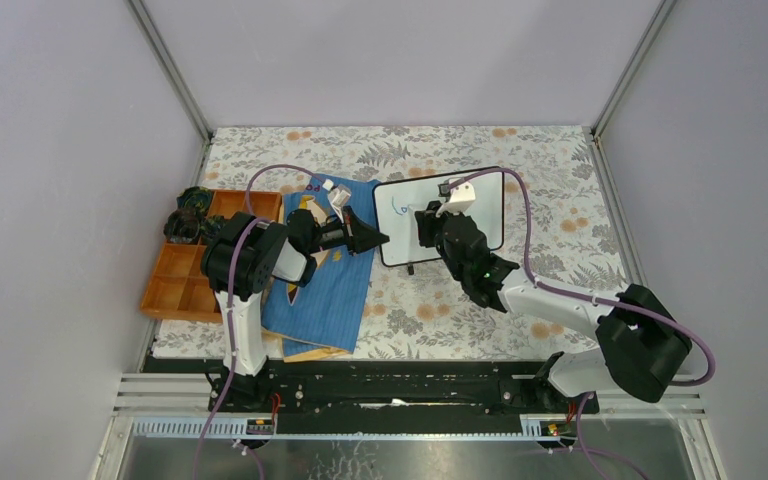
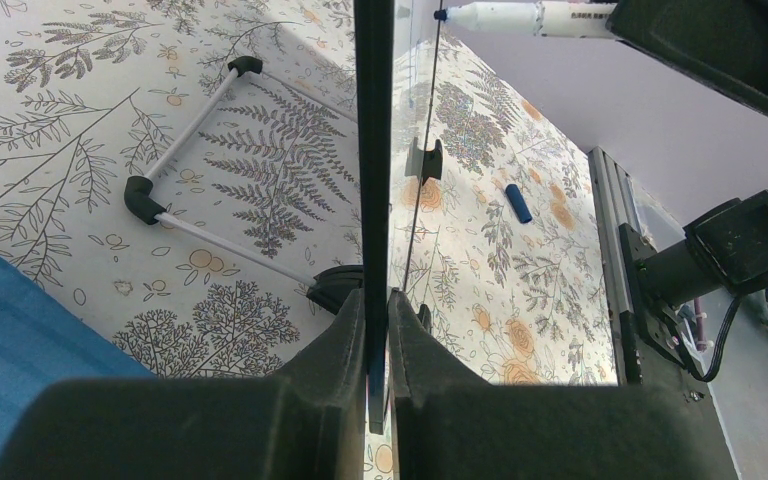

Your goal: Write a sentence on the whiteboard

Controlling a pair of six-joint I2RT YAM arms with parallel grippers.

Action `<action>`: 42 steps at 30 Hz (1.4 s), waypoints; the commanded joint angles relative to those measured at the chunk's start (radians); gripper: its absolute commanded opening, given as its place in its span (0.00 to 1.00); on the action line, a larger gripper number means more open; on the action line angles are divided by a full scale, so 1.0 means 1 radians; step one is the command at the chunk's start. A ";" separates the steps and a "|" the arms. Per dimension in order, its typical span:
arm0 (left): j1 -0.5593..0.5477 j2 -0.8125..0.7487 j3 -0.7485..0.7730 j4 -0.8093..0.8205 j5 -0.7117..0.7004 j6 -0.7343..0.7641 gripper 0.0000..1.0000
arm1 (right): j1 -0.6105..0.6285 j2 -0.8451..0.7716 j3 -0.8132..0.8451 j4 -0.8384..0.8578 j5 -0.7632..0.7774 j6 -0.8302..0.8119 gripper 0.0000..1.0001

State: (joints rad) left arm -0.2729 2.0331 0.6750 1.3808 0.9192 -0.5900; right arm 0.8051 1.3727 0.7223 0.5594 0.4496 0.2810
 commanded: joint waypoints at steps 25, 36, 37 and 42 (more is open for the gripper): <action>0.010 0.029 -0.012 -0.101 -0.014 0.063 0.00 | -0.006 0.005 0.001 0.021 0.036 0.010 0.00; 0.008 0.029 -0.011 -0.100 -0.014 0.064 0.00 | -0.006 -0.021 -0.040 0.014 0.042 0.021 0.00; 0.008 0.027 -0.012 -0.100 -0.014 0.064 0.00 | -0.006 -0.021 -0.040 0.014 0.043 0.021 0.00; 0.007 0.026 -0.014 -0.100 -0.014 0.066 0.00 | -0.007 -0.018 -0.022 0.013 0.054 0.011 0.00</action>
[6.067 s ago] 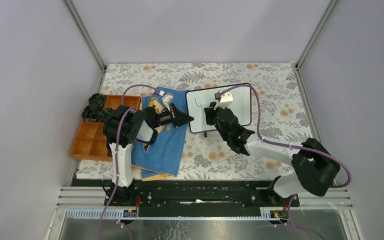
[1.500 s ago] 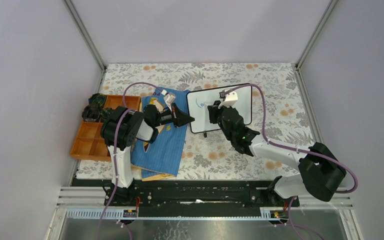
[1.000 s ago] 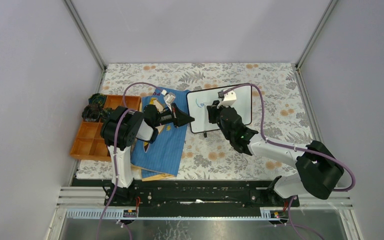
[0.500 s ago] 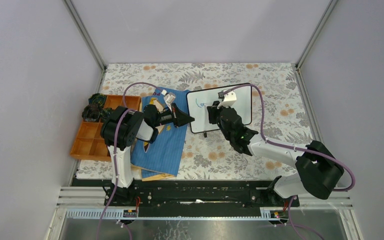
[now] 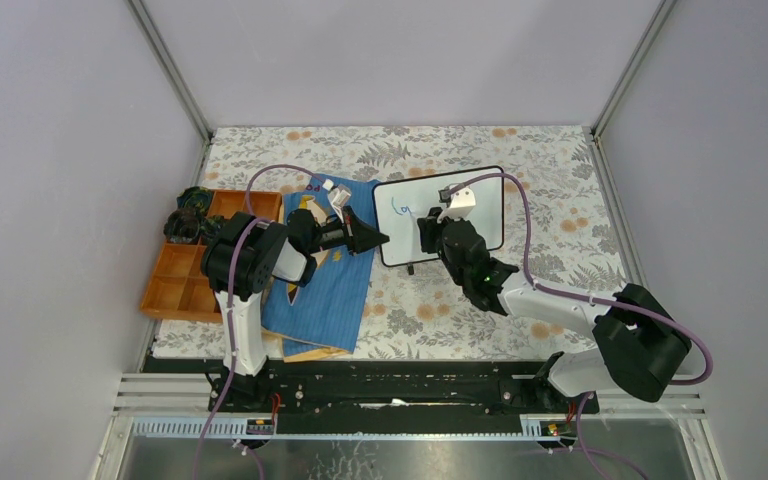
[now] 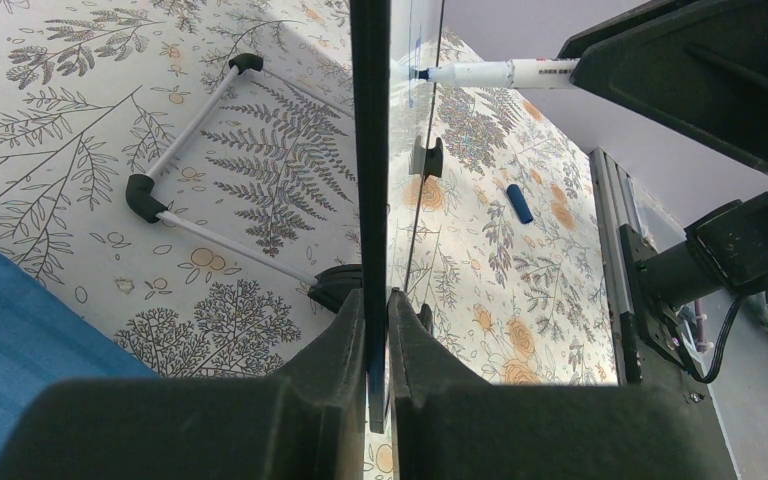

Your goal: Write a sentence on the whiteboard

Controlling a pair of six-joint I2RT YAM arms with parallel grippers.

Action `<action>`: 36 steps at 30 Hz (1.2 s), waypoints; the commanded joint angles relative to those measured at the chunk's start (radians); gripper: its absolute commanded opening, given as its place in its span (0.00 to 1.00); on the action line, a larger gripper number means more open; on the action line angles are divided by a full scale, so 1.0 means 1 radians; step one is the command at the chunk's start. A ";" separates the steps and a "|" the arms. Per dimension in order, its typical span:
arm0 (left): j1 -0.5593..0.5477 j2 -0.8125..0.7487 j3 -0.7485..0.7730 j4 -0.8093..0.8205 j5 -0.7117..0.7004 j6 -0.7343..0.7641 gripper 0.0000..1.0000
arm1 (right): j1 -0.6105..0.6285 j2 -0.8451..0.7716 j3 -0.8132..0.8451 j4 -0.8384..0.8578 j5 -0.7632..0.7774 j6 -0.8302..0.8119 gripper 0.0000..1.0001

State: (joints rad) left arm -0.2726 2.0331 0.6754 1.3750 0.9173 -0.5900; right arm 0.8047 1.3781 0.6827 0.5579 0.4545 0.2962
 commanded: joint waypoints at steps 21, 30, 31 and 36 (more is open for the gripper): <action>0.006 0.030 -0.012 -0.096 -0.014 0.070 0.00 | -0.031 -0.006 0.088 0.016 0.058 -0.034 0.00; 0.006 0.032 -0.010 -0.097 -0.014 0.070 0.00 | -0.035 -0.048 0.058 0.017 0.017 -0.014 0.00; 0.006 0.032 -0.011 -0.096 -0.014 0.070 0.00 | -0.035 -0.060 0.046 0.016 0.015 -0.008 0.00; 0.006 0.030 -0.013 -0.096 -0.014 0.070 0.00 | -0.035 -0.105 0.003 -0.002 0.016 0.013 0.00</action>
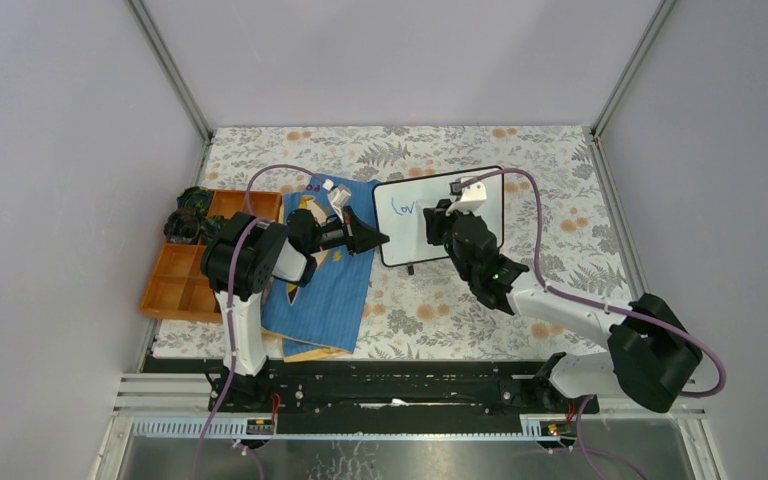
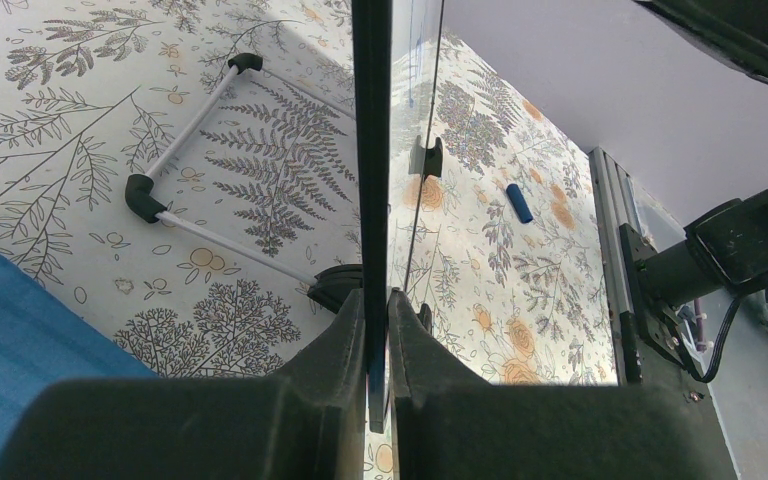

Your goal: Write a sentence on the whiteboard

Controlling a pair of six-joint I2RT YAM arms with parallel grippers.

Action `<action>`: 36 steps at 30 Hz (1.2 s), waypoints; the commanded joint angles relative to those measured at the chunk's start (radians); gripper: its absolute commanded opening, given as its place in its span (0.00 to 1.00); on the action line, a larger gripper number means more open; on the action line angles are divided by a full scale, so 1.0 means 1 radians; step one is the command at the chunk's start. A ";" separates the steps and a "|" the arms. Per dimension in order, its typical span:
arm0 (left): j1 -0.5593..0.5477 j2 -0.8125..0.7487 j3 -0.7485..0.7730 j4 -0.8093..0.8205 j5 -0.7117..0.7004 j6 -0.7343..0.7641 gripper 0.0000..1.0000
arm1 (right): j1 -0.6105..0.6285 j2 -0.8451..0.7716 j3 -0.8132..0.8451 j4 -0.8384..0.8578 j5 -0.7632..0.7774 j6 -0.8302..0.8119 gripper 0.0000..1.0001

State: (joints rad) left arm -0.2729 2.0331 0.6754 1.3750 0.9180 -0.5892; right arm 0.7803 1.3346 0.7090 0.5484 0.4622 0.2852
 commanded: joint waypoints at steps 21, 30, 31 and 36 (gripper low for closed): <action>0.005 0.031 -0.013 -0.096 -0.018 0.069 0.00 | -0.010 -0.015 -0.009 0.041 -0.011 0.048 0.00; 0.006 0.032 -0.013 -0.096 -0.018 0.071 0.00 | -0.011 0.016 0.021 0.053 -0.010 0.048 0.00; 0.005 0.032 -0.011 -0.097 -0.018 0.071 0.00 | -0.011 0.019 0.022 0.053 -0.011 0.047 0.00; 0.007 0.033 -0.012 -0.097 -0.018 0.073 0.00 | -0.014 0.028 0.027 0.050 -0.001 0.043 0.00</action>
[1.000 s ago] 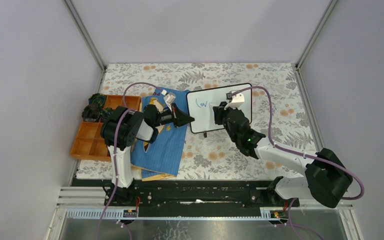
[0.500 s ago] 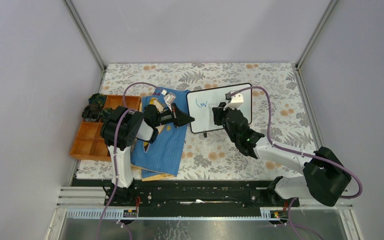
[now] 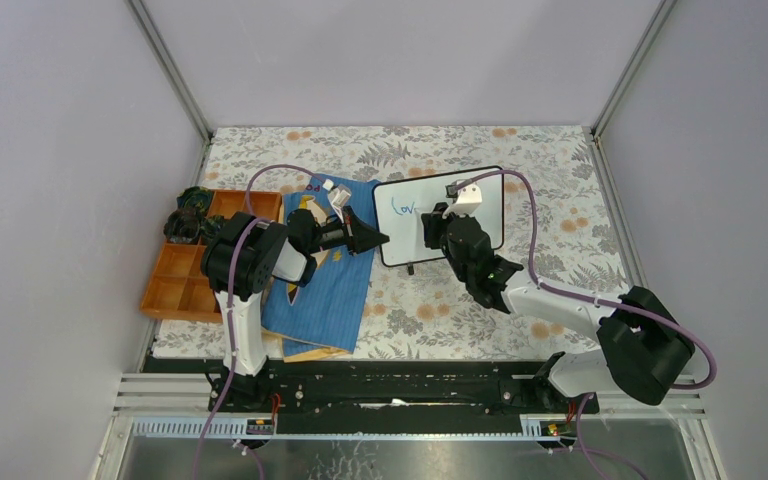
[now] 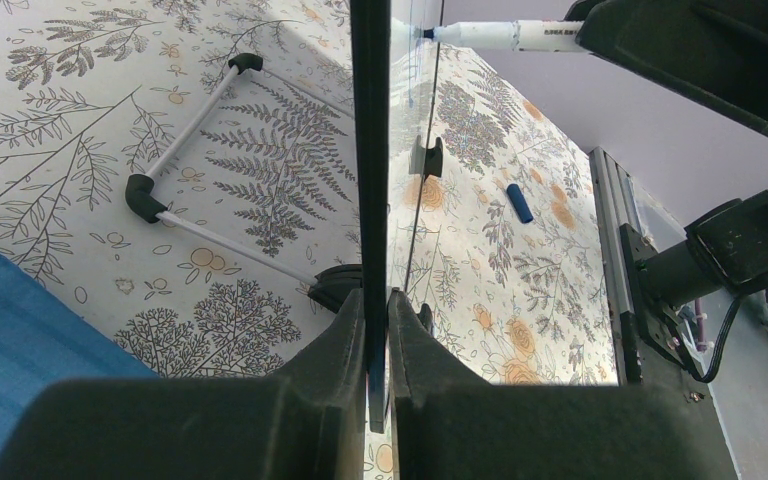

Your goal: Write a sentence on the whiteboard

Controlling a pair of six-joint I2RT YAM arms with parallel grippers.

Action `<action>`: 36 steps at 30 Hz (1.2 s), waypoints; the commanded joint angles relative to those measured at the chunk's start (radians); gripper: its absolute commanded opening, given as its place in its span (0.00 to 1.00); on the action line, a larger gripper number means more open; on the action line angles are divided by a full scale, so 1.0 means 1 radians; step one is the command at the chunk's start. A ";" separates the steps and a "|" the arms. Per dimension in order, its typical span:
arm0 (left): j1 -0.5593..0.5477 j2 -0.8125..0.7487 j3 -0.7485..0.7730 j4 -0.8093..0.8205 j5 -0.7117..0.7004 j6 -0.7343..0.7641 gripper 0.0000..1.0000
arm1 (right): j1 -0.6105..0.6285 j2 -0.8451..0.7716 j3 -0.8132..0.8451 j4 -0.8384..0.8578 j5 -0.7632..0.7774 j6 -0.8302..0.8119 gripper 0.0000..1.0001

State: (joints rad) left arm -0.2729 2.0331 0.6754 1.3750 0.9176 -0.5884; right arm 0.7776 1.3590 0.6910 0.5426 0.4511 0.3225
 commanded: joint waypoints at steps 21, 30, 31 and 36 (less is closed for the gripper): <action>0.007 0.030 -0.011 -0.100 -0.017 0.074 0.00 | -0.044 -0.021 0.038 0.016 0.063 0.006 0.00; 0.006 0.033 -0.012 -0.100 -0.016 0.075 0.00 | -0.051 -0.023 0.053 0.017 0.063 -0.003 0.00; 0.006 0.032 -0.010 -0.100 -0.016 0.075 0.00 | -0.052 -0.023 0.056 0.018 0.060 -0.004 0.00; 0.005 0.032 -0.011 -0.100 -0.016 0.075 0.00 | -0.051 -0.018 0.065 0.027 0.041 -0.008 0.00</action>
State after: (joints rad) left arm -0.2729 2.0331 0.6769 1.3666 0.9100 -0.5884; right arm 0.7448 1.3567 0.7071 0.5426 0.4587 0.3290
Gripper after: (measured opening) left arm 0.133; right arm 0.162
